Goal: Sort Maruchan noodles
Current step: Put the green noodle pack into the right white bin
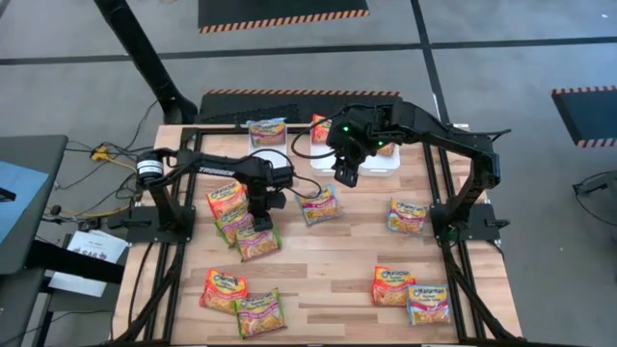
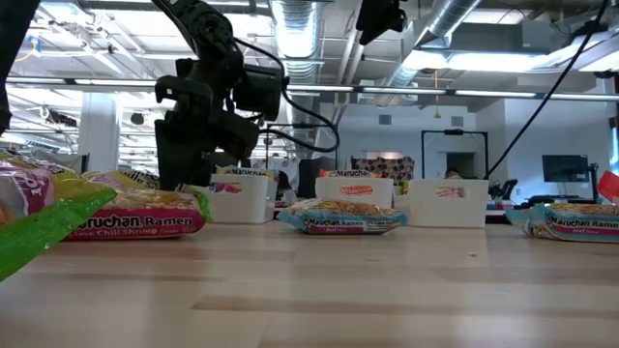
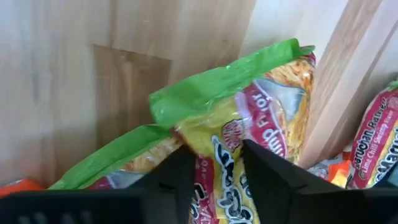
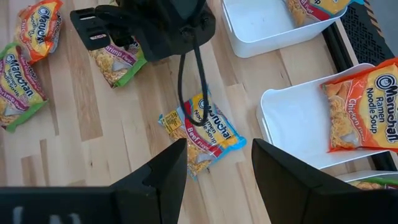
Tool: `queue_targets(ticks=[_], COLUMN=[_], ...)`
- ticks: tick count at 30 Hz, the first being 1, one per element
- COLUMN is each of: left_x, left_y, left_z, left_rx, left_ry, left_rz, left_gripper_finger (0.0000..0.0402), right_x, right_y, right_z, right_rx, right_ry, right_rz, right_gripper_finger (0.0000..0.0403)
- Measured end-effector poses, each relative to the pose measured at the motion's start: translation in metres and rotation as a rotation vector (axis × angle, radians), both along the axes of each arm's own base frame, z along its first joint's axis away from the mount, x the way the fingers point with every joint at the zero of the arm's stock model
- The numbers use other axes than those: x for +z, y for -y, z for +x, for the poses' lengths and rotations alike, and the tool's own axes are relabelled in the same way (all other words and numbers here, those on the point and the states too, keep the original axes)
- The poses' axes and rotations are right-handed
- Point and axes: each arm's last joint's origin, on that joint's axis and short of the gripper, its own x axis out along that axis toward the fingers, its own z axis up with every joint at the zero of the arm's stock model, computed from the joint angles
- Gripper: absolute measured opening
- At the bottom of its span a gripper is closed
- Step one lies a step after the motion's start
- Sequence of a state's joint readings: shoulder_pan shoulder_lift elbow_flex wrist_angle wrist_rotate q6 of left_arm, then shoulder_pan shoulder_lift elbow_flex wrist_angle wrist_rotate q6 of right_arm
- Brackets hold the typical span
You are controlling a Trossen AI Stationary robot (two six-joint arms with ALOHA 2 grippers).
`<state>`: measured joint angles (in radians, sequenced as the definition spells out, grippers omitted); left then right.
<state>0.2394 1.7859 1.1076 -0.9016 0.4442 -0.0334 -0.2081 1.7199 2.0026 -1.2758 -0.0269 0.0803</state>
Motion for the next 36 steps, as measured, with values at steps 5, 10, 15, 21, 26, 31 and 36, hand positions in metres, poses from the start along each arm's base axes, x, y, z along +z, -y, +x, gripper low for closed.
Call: queue_targets(ticks=[5, 10, 15, 21, 26, 31, 36], left_x=[0.0, 0.004, 0.028, 0.068, 0.096, 0.117, 0.139], left_y=[0.004, 0.004, 0.004, 0.003, 0.003, 0.001, -0.004], left_z=[0.001, 0.0, 0.003, 0.006, 0.007, 0.009, 0.017], left_rx=[-0.013, -0.023, -0.009, 0.014, 0.014, -0.02, -0.05], left_ry=[0.008, 0.023, 0.104, 0.237, 0.38, 0.47, 0.594], left_rz=[-0.013, -0.011, 0.001, 0.04, 0.071, 0.121, 0.185], left_gripper_finger=[0.0016, 0.0002, 0.0, 0.0, 0.0, 0.0, 0.0], right_x=[0.0, -0.001, 0.002, 0.005, 0.005, 0.006, 0.008], right_y=[0.0, 0.0, -0.005, -0.014, -0.023, -0.03, -0.035], right_z=[0.0, -0.001, -0.012, -0.018, -0.016, -0.012, -0.008], right_rx=[-0.002, -0.041, -0.035, -0.006, 0.054, 0.084, 0.111], right_ry=[0.0, -0.01, -0.078, -0.12, -0.106, -0.08, -0.034], right_rz=[0.001, 0.03, 0.043, 0.064, 0.136, 0.135, 0.121], right_gripper_finger=[0.0203, 0.0203, 0.0203, 0.0203, 0.0203, 0.0203, 0.0203])
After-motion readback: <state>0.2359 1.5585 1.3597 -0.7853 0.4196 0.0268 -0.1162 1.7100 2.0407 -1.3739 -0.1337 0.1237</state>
